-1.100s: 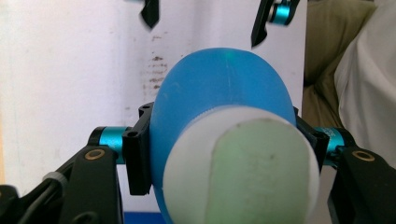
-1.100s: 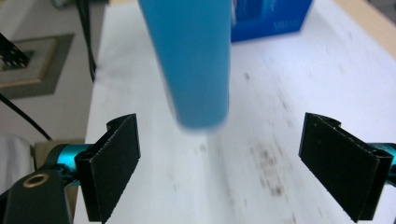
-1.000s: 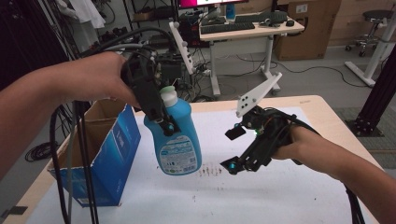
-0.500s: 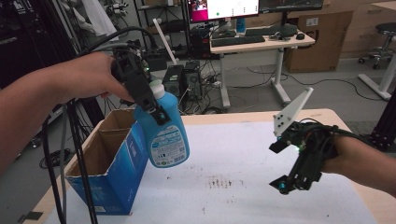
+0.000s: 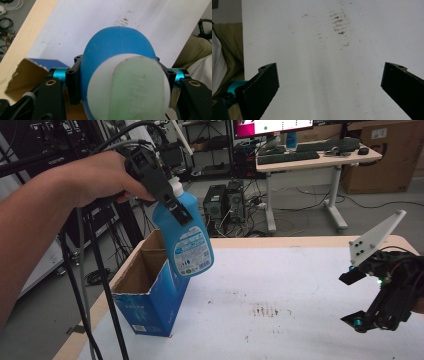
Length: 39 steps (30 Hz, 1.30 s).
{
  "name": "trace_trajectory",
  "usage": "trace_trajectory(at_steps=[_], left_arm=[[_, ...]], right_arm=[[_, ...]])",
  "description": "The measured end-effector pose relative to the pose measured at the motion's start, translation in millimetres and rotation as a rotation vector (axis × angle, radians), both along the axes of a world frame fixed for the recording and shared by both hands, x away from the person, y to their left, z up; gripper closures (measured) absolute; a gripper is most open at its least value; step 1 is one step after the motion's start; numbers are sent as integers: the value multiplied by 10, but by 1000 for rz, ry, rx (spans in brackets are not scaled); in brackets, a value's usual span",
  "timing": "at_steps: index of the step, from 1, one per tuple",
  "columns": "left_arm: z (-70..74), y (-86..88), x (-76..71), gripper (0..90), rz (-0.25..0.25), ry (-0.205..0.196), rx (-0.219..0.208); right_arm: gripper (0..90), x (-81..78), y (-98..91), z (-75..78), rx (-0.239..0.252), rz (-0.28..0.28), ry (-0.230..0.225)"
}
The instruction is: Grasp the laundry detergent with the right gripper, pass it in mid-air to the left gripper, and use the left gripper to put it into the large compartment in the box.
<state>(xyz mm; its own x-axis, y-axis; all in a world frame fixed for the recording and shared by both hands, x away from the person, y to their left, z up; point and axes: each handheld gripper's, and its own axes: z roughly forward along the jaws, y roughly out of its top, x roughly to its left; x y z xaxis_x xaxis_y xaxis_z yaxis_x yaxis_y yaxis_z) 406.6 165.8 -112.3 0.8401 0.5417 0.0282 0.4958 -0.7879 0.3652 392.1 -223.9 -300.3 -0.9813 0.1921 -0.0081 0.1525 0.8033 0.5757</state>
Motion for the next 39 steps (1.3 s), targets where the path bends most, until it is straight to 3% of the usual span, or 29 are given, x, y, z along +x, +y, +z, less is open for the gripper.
trace_trajectory(at_steps=[5,19,30,34,39], left_arm=[[84,264,-38,380,90,-11,-22],[235,840,-113,380,228,-56,-56],[121,1035,-130,380,229,-52,-29],[-14,1159,-126,380,204,-60,-20],[-187,1194,-104,379,150,-67,3]], right_arm=[[7,3,-42,22,4,-1,-4],[8,18,-139,111,6,-42,-25],[8,-8,-180,120,-23,-46,-30],[9,-14,-205,128,-25,-45,-26],[9,-5,-216,121,-25,-56,-23]])
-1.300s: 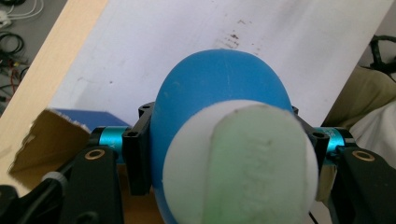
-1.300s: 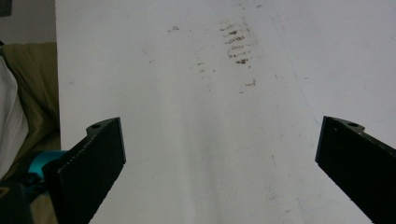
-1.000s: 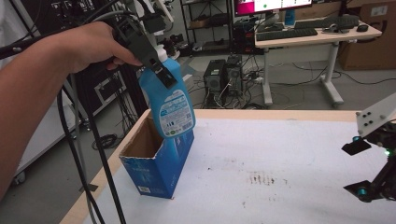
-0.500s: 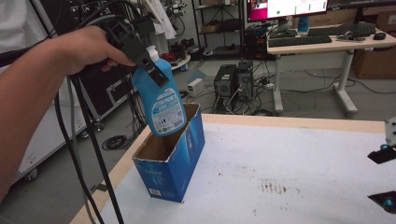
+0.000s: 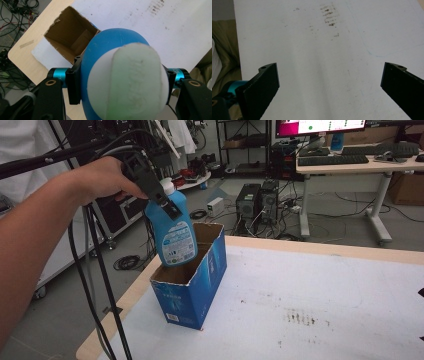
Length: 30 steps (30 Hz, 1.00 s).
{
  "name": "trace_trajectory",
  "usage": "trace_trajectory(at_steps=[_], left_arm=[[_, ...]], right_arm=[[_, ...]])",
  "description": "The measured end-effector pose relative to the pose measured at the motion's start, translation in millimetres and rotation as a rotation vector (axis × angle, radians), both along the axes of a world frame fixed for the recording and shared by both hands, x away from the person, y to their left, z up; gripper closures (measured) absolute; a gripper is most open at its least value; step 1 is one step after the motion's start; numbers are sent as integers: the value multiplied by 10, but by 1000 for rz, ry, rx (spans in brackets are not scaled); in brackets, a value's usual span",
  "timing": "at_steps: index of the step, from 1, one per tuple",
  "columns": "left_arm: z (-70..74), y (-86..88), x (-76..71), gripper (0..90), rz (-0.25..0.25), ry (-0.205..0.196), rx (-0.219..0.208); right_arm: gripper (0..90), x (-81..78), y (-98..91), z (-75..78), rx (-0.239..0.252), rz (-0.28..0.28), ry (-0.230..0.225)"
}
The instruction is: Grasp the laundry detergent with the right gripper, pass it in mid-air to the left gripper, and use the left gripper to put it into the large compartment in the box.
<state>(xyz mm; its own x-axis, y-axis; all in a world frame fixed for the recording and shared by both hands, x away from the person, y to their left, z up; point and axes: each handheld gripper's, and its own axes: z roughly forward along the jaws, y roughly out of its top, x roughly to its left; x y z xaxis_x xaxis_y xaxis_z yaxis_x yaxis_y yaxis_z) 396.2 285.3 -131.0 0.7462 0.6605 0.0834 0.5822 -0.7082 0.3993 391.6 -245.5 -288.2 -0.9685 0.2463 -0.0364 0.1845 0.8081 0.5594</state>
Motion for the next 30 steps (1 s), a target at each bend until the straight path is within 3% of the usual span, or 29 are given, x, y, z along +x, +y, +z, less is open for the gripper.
trace_trajectory(at_steps=[5,8,9,16,30], left_arm=[[-194,28,31,379,-53,8,-2],[-374,7,76,380,-88,26,25],[-374,7,76,379,-88,26,25],[-721,0,146,380,-136,55,45],[-1188,-9,207,380,-155,105,69]], right_arm=[[9,10,3,-30,4,-9,6],[10,8,3,-50,-1,-11,11],[10,8,3,-50,-1,-11,11],[10,2,-67,-120,-7,-35,22],[10,3,-75,-150,-15,-44,28]])
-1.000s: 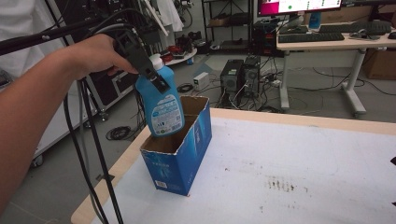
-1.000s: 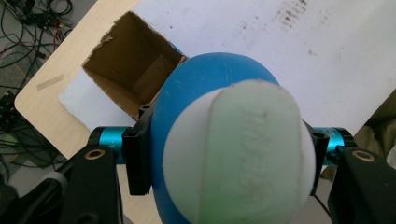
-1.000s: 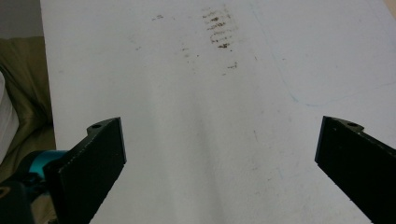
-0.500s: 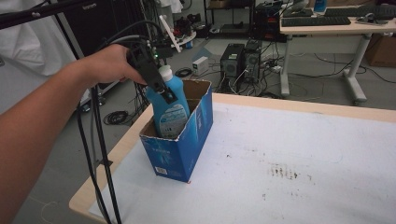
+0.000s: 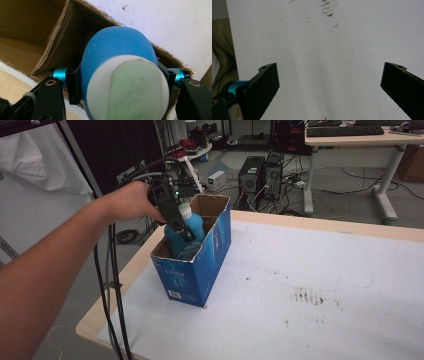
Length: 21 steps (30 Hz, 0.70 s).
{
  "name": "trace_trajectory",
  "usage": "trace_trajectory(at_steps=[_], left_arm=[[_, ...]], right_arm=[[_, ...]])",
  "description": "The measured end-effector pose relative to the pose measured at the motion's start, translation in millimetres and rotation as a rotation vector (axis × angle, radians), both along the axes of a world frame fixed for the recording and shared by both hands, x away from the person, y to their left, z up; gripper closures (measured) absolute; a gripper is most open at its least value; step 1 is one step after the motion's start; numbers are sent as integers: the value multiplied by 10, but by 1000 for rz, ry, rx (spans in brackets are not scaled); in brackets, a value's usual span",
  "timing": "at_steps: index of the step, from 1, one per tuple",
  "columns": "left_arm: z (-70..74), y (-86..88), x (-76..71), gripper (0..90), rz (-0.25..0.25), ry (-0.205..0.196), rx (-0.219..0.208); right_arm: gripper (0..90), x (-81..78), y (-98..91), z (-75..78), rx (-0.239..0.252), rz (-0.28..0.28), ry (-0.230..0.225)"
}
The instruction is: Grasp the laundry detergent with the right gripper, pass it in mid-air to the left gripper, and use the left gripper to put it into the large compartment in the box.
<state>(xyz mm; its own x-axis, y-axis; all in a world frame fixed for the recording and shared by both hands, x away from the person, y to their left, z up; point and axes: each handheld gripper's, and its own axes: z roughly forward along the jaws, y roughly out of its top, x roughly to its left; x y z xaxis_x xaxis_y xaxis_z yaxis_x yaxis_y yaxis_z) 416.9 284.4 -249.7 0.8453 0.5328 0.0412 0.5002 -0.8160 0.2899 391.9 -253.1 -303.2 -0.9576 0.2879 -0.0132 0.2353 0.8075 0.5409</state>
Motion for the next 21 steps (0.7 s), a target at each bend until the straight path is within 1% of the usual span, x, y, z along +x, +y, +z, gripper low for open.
trace_trajectory(at_steps=[9,14,15,17,21], left_arm=[[-222,0,22,380,-9,26,31],[-290,-9,38,379,-11,44,46],[-308,-7,40,379,-8,47,45],[-317,9,43,379,0,38,22],[-325,41,46,378,14,43,10]], right_arm=[[10,-6,-6,3,-5,-3,1],[11,-7,-5,1,-5,-4,2],[11,-10,-3,-2,-5,-4,1],[11,-9,-3,-4,-6,-2,0],[11,-19,3,-5,-7,-1,6]])
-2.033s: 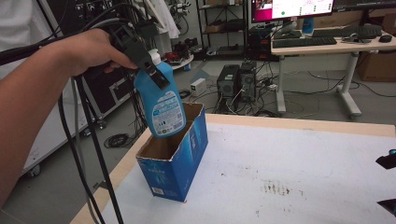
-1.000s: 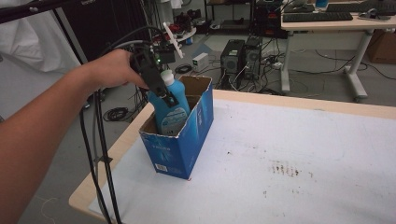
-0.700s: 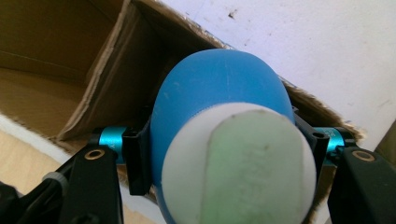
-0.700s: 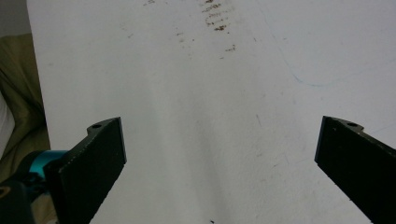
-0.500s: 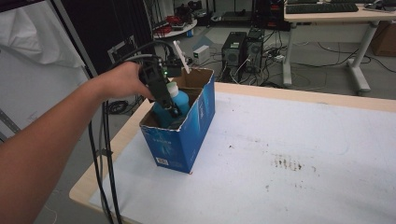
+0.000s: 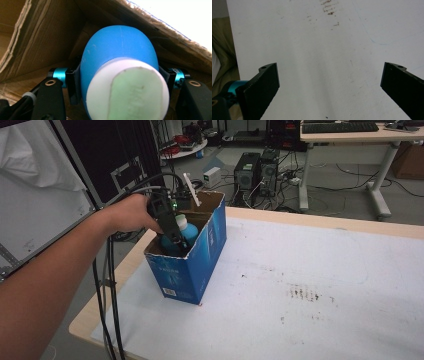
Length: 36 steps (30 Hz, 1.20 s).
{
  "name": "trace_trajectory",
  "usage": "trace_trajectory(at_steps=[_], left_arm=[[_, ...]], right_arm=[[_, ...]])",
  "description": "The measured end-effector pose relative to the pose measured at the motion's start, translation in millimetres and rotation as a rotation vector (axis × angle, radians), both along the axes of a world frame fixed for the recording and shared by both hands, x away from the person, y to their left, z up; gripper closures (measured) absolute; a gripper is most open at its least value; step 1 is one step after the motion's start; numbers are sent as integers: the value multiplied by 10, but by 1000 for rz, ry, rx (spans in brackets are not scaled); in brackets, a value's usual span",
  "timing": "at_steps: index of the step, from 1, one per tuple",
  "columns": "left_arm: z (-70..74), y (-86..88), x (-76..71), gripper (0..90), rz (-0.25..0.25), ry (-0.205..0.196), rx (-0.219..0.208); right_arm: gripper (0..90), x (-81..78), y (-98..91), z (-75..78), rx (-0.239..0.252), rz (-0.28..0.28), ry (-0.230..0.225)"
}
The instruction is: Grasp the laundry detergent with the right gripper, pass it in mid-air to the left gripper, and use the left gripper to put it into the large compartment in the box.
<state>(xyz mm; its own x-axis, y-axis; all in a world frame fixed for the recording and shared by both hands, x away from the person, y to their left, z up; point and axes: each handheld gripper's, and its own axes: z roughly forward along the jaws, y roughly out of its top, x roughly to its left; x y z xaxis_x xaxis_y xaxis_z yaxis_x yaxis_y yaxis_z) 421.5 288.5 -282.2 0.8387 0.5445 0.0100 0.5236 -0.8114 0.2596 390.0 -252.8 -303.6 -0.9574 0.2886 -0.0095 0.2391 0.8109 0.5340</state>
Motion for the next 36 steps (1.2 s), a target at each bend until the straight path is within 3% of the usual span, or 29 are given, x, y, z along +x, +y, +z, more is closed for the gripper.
trace_trajectory(at_steps=[7,16,20,22,27,30,36], left_arm=[[-10,19,4,327,39,-14,-49],[139,158,-68,249,96,-71,-135],[257,175,-110,244,106,-109,-182],[328,153,-133,190,102,-140,-188],[526,80,-182,189,126,-203,-218],[639,0,-219,189,102,-226,-218],[828,-139,-246,189,-20,-227,-222]], right_arm=[[11,-6,9,17,5,-12,-16],[11,-14,18,29,7,-19,-28],[11,-18,29,32,7,-19,-28],[11,-13,32,34,8,-16,-32],[11,-12,56,51,12,-19,-34],[11,-11,65,50,8,-17,-41],[11,-5,72,56,13,-25,-50]])
